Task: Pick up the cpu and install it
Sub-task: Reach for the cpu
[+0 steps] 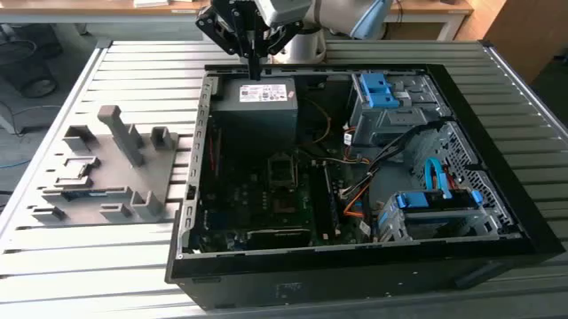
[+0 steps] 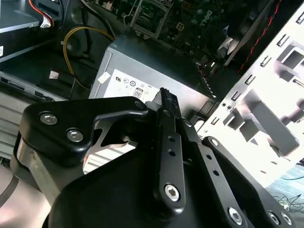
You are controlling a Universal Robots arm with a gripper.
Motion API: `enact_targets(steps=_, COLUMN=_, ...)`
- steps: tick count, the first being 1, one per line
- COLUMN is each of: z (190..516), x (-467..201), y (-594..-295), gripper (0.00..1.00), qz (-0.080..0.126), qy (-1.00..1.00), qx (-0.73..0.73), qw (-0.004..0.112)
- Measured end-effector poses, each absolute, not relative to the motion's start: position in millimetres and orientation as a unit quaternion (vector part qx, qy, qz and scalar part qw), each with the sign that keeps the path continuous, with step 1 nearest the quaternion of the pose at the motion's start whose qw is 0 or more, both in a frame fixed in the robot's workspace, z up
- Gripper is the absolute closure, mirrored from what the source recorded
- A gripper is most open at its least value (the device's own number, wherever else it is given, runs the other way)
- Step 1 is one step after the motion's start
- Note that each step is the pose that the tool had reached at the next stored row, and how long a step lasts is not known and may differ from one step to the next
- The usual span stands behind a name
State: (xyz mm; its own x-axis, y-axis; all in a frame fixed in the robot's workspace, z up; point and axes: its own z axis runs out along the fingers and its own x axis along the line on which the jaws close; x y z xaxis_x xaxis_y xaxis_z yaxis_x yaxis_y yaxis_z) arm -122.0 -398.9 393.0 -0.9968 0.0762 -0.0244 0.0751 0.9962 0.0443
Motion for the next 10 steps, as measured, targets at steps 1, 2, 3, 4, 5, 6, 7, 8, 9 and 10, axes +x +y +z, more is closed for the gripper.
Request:
enact_targets(steps=1, z=393.0, x=-122.0, y=-398.9, gripper=0.90, qz=0.022, qy=0.999, qx=0.038, qw=0.013)
enact_targets(steps=2, z=393.0, x=-122.0, y=-398.9, gripper=0.90, qz=0.022, qy=0.999, qx=0.038, qw=0.013)
enact_targets(steps=3, z=393.0, x=-122.0, y=-398.9, gripper=0.90, qz=0.022, qy=0.999, qx=0.038, qw=0.013)
enact_targets(steps=4, z=393.0, x=-122.0, y=-398.9, gripper=0.90, qz=0.022, qy=0.999, qx=0.038, qw=0.013)
enact_targets(steps=5, z=393.0, x=-122.0, y=-398.9, gripper=0.90, qz=0.022, qy=0.999, qx=0.038, qw=0.013)
enact_targets(steps=6, z=392.9, x=-122.1, y=-398.9, gripper=0.90, qz=0.022, qy=0.999, qx=0.038, qw=0.013)
enact_targets(steps=7, z=392.8, x=-122.5, y=-398.9, gripper=0.90, qz=0.022, qy=0.999, qx=0.038, qw=0.013)
enact_targets(steps=8, z=392.8, x=-123.3, y=-399.0, gripper=0.90, qz=0.022, qy=0.999, qx=0.038, qw=0.013)
enact_targets(steps=9, z=392.9, x=-124.2, y=-399.0, gripper=0.90, qz=0.022, qy=0.999, qx=0.038, qw=0.013)
enact_targets(steps=10, z=393.0, x=-125.9, y=-398.9, gripper=0.90, qz=0.022, qy=0.999, qx=0.038, qw=0.013)
